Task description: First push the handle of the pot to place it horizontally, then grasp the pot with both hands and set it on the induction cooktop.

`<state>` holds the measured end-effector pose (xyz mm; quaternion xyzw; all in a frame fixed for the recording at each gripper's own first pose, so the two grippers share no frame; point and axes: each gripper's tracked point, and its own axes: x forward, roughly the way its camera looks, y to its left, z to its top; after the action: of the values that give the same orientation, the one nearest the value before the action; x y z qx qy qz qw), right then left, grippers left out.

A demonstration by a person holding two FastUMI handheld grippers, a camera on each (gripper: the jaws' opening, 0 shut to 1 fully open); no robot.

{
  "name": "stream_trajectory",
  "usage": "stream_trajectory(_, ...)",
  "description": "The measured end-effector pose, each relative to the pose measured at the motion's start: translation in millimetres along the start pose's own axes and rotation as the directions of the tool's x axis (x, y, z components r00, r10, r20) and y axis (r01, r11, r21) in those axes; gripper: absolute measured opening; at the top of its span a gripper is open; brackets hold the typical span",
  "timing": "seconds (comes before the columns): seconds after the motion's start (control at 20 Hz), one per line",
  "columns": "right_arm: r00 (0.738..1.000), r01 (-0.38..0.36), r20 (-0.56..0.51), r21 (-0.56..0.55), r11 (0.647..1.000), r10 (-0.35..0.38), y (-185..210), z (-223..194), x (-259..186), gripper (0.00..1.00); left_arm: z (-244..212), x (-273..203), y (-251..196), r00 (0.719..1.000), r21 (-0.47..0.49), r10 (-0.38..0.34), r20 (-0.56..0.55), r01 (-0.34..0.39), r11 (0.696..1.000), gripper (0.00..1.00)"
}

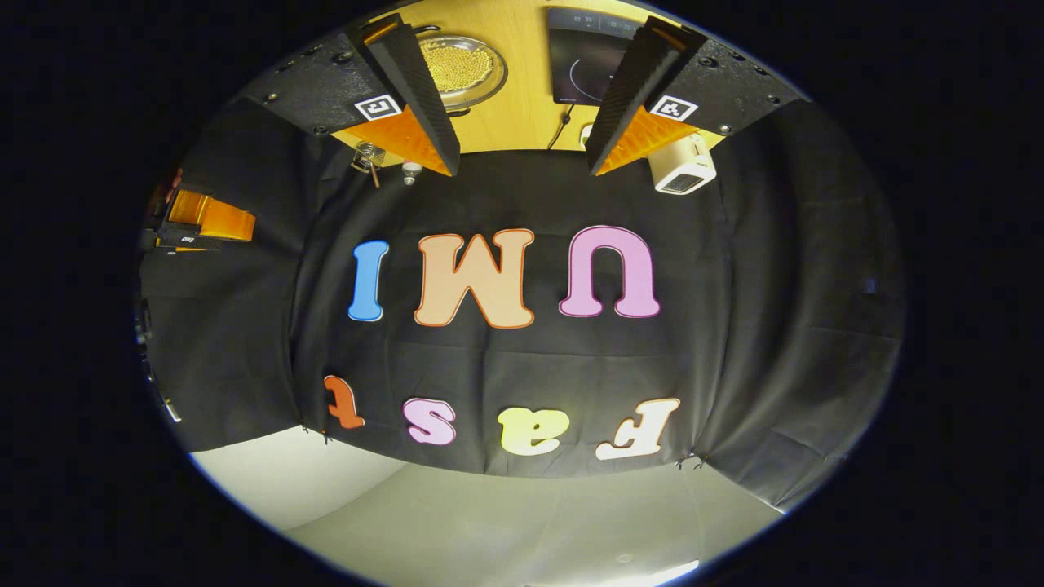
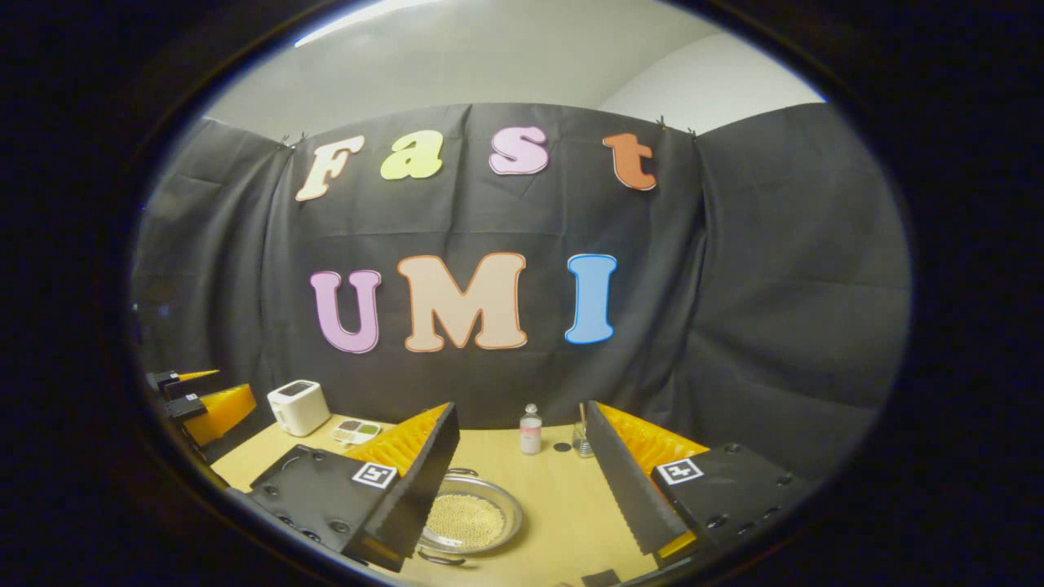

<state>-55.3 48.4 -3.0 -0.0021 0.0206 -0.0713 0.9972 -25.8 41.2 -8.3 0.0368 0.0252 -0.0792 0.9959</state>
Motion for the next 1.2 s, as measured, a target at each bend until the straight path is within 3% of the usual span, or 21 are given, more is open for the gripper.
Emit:
stream_trajectory(0.05, 1.0, -0.008, -0.001, 0.01, 1.0, 0.008, 3.8, -1.3, 1.8, 0.99, -1.3, -0.6, 5.0, 1.0, 0.002, 0.011, -0.001, -0.011, 1.0, 0.95)
stream_trajectory(0.1, 1.0, -0.02, -0.006, 0.02, 1.0, 0.02, 9.0, -3.8, 3.8, 0.94, -2.3, -0.8, 8.5, 1.0, 0.003, 0.019, -0.001, -0.019, 1.0, 0.94)
stream_trajectory(0.25, 0.998, -0.054, -0.027, 0.033, 0.998, 0.055, 24.7, -11.9, 13.8, 0.71, -6.7, -1.6, 19.9, 0.999, -0.004, 0.043, -0.005, -0.043, 0.999, 0.91)
stream_trajectory(0.4, 0.997, -0.07, -0.033, 0.022, 0.997, 0.071, 39.6, -18.9, 15.5, 0.46, -11.6, -3.2, 32.6, 0.998, -0.01, 0.064, -0.017, -0.065, 0.998, 0.95)
stream_trajectory(0.45, 0.997, -0.061, -0.034, 0.012, 0.998, 0.062, 42.6, -22.3, 17.1, 0.38, -14.0, -3.1, 36.5, 0.997, -0.015, 0.071, -0.021, -0.071, 0.997, 0.91)
stream_trajectory(0.5, 0.998, -0.055, -0.033, 0.003, 0.998, 0.055, 43.2, -24.4, 16.1, 0.25, -15.7, -3.6, 40.0, 0.997, -0.022, 0.075, -0.025, -0.076, 0.997, 0.95)
stream_trajectory(0.55, 0.997, -0.063, -0.037, 0.002, 0.998, 0.063, 48.6, -26.6, 16.0, 0.12, -16.6, -4.5, 43.5, 0.997, -0.025, 0.079, -0.026, -0.079, 0.997, 0.91)
stream_trajectory(0.6, 0.996, -0.077, -0.051, 0.003, 0.997, 0.078, 57.0, -33.0, 15.6, 0.06, -18.6, -4.5, 47.2, 0.996, -0.024, 0.083, -0.028, -0.084, 0.996, 0.91)
stream_trajectory(0.75, 0.991, -0.102, -0.083, 0.002, 0.995, 0.102, 70.9, -46.3, 14.0, 0.05, -19.1, -5.8, 58.1, 0.995, -0.013, 0.092, -0.028, -0.093, 0.996, 0.91)
stream_trajectory(0.8, 0.989, -0.111, -0.099, 0.006, 0.994, 0.111, 77.1, -53.1, 12.9, 0.2, -19.7, -6.3, 61.3, 0.995, -0.009, 0.094, -0.027, -0.094, 0.996, 0.91)
stream_trajectory(0.9, 0.98, -0.134, -0.144, 0.02, 0.991, 0.136, 92.4, -70.9, 10.7, 0.05, -21.0, -7.1, 66.5, 0.995, -0.003, 0.093, -0.028, -0.093, 0.996, 0.91)
stream_trajectory(0.95, 0.974, -0.149, -0.171, 0.026, 0.989, 0.151, 100.8, -81.4, 8.7, 0.05, -21.5, -7.9, 69.9, 0.995, 0.0, 0.093, -0.03, -0.093, 0.996, 0.91)
stream_trajectory(1.0, 0.966, -0.164, -0.198, 0.034, 0.986, 0.167, 109.6, -93.4, 5.4, 0.13, -22.6, -7.5, 72.9, 0.995, 0.003, 0.092, -0.031, -0.092, 0.996, 0.91)
stream_trajectory(1.2, 0.92, -0.2, -0.332, 0.054, 0.978, 0.207, 138.7, -148.6, -7.5, 0.13, -31.1, -6.9, 83.6, 0.995, 0.008, 0.084, -0.049, -0.083, 0.996, 0.95)
